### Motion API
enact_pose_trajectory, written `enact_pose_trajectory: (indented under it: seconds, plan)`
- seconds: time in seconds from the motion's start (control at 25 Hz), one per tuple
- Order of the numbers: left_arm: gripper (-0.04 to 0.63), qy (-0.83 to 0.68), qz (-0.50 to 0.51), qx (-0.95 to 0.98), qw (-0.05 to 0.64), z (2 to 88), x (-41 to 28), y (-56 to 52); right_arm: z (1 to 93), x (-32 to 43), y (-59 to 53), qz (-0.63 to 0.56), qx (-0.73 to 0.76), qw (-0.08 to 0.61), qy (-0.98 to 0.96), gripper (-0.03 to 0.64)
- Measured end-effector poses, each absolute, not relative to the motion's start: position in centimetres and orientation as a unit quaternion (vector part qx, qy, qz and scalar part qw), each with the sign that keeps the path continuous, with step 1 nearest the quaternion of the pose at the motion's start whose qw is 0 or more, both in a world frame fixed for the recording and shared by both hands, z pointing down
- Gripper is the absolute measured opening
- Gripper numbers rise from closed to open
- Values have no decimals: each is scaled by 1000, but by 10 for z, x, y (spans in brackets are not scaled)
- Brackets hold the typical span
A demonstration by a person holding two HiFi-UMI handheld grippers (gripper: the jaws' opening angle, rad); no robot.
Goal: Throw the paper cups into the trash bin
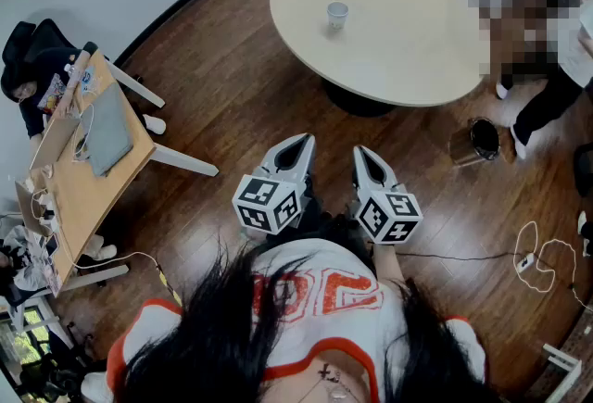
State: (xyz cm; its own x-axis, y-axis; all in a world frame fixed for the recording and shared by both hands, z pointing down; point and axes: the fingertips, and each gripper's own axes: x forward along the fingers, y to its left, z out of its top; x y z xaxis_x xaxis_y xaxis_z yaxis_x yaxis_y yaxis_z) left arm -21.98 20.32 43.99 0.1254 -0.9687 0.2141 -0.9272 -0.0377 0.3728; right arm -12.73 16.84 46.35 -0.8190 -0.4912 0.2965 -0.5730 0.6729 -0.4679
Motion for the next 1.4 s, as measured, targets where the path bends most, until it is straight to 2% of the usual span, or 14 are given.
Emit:
enact_pose_trajectory:
  seconds: [0.4,1.4]
  plan:
    - [0,-664,-40,714,219,448,-232,176,472,-136,142,285,291,85,-910,2]
    - [0,-625,-52,749,213,440,-326,16,458,-227,-4,254,325,97,-906,2]
